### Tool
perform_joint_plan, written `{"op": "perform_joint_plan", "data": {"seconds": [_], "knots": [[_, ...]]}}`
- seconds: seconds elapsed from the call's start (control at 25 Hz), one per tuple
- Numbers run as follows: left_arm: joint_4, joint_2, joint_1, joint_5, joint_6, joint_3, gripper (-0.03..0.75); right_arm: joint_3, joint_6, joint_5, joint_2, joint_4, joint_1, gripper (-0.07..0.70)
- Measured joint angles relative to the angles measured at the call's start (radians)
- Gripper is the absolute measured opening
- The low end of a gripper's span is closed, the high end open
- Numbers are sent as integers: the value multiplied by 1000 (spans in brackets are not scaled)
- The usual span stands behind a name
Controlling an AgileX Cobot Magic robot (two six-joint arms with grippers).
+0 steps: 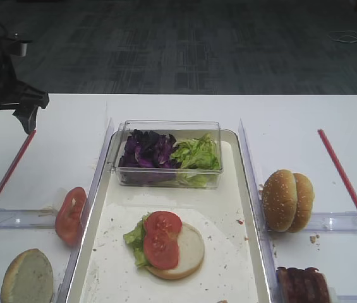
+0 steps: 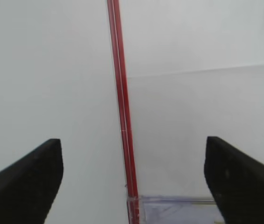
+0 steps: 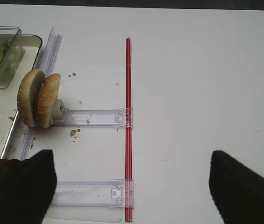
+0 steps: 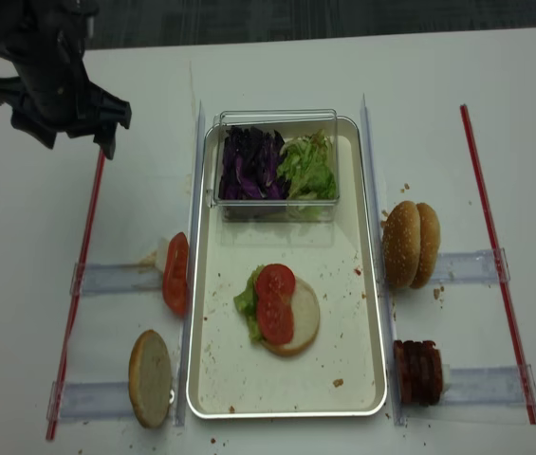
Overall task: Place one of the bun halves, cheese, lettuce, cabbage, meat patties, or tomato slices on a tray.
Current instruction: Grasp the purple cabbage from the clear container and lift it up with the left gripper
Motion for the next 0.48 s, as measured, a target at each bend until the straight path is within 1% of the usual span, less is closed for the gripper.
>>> {"op": "perform_joint_plan", "data": {"seconds": [0.12, 0.32, 0.4, 0.48], "knots": [[-11, 20, 0, 1, 4, -29, 600, 0, 0, 0, 0, 0, 0, 685], [-32, 26, -2, -3, 19, -41, 600, 0, 0, 0, 0, 0, 0, 685], [-39, 26, -20, -6, 39, -41, 600, 0, 0, 0, 0, 0, 0, 685], [-51, 26, -53, -17, 48, -41, 600, 0, 0, 0, 0, 0, 0, 685]]}}
